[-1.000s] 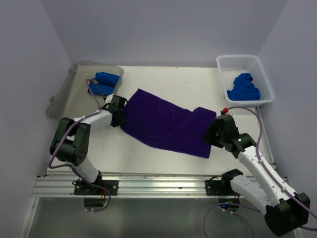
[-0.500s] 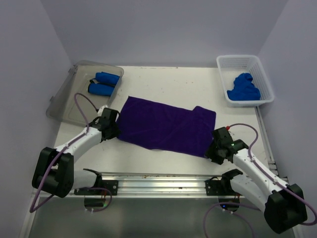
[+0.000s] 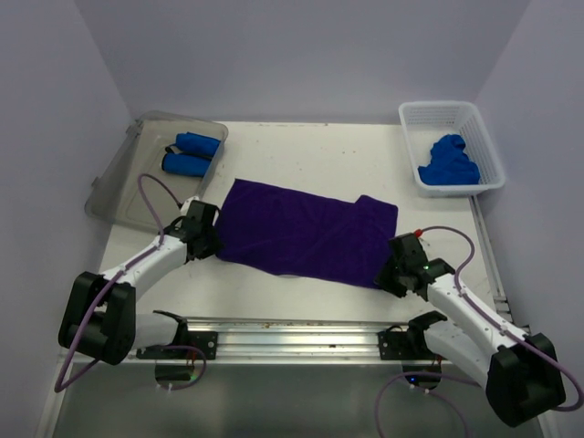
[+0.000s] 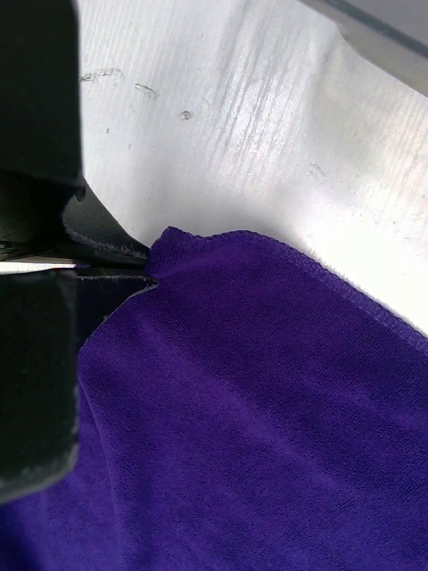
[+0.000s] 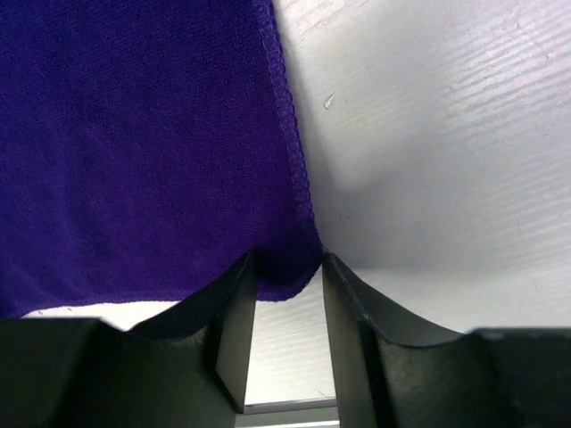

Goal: Roll the towels
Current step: Flatten the towel

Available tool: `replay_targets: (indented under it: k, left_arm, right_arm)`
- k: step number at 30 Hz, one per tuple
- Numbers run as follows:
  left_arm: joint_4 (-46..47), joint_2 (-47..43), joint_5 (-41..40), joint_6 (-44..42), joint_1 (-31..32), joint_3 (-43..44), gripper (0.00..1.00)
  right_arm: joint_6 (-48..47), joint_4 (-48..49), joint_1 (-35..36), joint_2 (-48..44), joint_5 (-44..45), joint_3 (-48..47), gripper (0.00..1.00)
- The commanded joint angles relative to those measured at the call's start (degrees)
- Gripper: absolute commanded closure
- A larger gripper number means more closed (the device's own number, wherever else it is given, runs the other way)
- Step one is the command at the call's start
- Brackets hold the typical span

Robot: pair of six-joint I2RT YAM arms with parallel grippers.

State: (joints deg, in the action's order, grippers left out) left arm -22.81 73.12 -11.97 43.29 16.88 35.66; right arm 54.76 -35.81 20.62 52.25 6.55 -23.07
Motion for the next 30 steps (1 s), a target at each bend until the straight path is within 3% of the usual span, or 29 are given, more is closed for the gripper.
replay_targets:
  k: [1,8,16,22,30]
  left_arm:
    - [-0.13,-0.35,0.28,-0.92,-0.1,0.99,1.0]
    - [0.4,-0.35,0.63,-1.28,-0.1,0.81,1.0]
    - [-4.17,-2.89,0.54,-4.0,-0.19,6.87,1.0]
    - [-10.22,-3.25,-2.71,-8.03,-0.27,23.89,1.0]
    - [-16.99,-5.62,-5.17,-13.13,-0.27,43.78,1.0]
  right_arm:
    - [0.26,2.06,-0.06,2.15,2.5,1.45,0.66]
    - [0.35,3.03,-0.06,1.54,3.74,2.15,1.0]
    - [-3.07,-3.38,0.03,-5.31,7.51,-8.37,1.0]
    - [-14.14,-7.25,-0.14,0.03,14.98,-33.21,1.0]
    - [-21.71,-8.83,-0.58,4.35,19.11,-55.13,1.0]
